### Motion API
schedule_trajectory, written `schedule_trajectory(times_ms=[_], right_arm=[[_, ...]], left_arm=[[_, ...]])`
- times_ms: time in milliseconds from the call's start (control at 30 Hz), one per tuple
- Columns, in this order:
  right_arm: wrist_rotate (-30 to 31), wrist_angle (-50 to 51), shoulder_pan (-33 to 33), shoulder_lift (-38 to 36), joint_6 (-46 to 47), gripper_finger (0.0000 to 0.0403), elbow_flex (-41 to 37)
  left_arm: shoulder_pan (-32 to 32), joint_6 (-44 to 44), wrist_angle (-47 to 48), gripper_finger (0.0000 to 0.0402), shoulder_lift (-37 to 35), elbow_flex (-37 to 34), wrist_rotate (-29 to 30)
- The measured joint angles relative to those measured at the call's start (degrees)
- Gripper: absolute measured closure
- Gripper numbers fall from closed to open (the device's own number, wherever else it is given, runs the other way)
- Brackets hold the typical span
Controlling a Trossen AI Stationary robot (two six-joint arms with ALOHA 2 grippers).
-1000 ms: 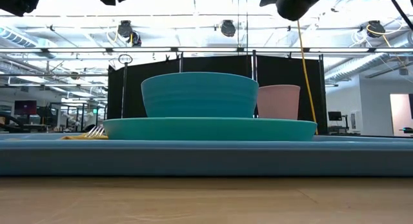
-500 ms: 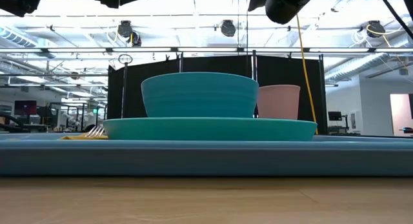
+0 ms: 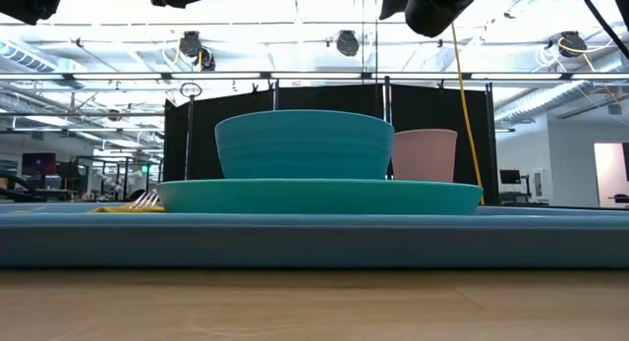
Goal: Set up tray
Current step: Put the spoon on top of the yellow napkin beside the fork
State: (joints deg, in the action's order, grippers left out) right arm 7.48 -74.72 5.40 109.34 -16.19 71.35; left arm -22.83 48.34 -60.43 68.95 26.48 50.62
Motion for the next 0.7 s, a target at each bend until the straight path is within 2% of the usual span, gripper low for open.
schedule_trajectory(times_ms=[400, 700], right_arm=[[-0.08, 1.55, -0.01, -0.13, -2.50, 0.0398, 0.00], [0.89, 9.35, 0.03, -0.69, -8.64, 0.0353, 0.07]], left_arm=[[-0.21, -1.64, 0.38, 0.0394, 0.06, 0.02, -0.57], [-0.35, -3.41, 1.96, 0.0396, -0.79, -0.06, -0.20]])
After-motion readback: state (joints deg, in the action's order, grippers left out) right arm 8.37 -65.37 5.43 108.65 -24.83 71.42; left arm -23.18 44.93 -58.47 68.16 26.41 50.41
